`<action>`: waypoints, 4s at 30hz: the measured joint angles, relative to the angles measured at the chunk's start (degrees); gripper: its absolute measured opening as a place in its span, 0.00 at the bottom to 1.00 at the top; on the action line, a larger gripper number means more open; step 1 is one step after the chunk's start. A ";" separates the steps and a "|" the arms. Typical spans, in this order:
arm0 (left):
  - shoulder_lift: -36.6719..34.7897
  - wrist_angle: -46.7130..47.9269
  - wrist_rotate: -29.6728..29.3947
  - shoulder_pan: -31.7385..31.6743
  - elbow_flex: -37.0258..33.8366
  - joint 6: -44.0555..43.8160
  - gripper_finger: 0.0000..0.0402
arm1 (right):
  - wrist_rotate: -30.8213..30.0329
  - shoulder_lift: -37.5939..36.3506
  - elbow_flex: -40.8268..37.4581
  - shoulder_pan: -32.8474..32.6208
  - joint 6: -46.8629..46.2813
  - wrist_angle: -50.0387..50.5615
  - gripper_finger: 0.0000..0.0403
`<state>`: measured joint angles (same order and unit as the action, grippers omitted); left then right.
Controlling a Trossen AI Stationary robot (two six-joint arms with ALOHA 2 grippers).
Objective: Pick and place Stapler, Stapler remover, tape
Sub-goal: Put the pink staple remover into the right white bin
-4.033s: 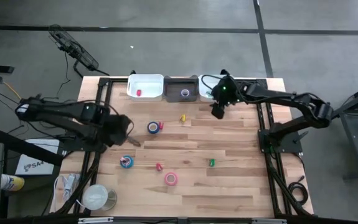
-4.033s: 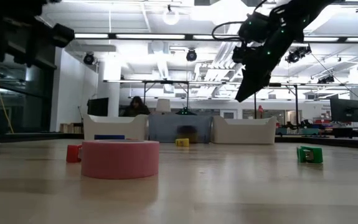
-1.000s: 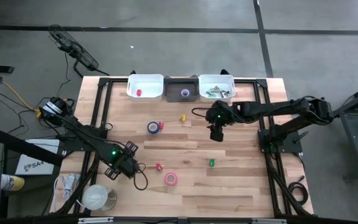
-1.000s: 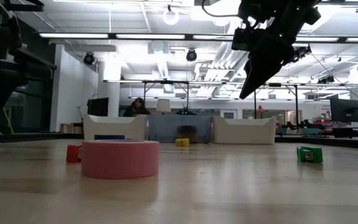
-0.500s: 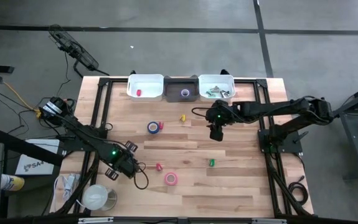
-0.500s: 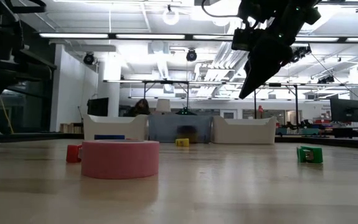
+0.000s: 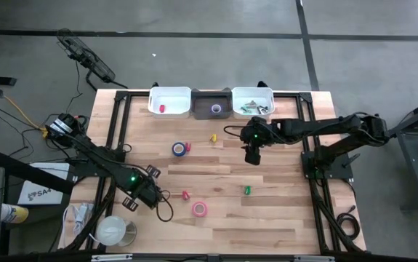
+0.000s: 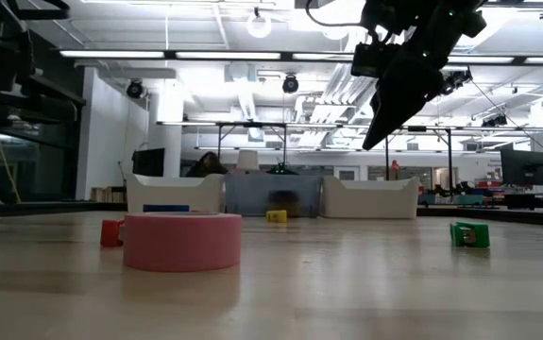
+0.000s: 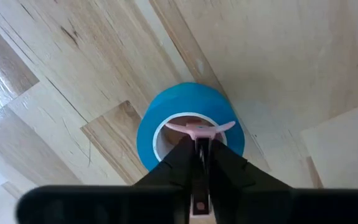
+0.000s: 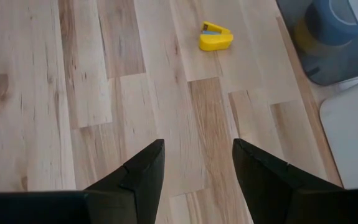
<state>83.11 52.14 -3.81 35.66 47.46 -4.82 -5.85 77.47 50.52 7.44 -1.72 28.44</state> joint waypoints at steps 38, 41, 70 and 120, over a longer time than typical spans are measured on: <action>-0.02 13.71 -20.90 -0.02 16.89 5.98 0.02 | 0.32 0.02 -0.01 0.00 -1.31 -4.58 0.45; -0.02 13.35 -30.01 -0.02 18.40 6.50 0.01 | 0.31 0.02 -0.83 -0.36 -0.61 -9.75 0.45; -0.02 -45.69 -13.78 -24.28 20.13 46.99 0.01 | -5.20 0.04 -20.53 -14.63 23.70 -71.01 0.45; 0.00 -48.11 -10.65 -27.41 20.15 45.09 0.02 | -2.12 0.04 -20.48 -14.71 27.87 -80.99 0.05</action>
<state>83.11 4.03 -14.46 8.25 67.61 40.27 -7.97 77.52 30.04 -7.27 26.15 -52.56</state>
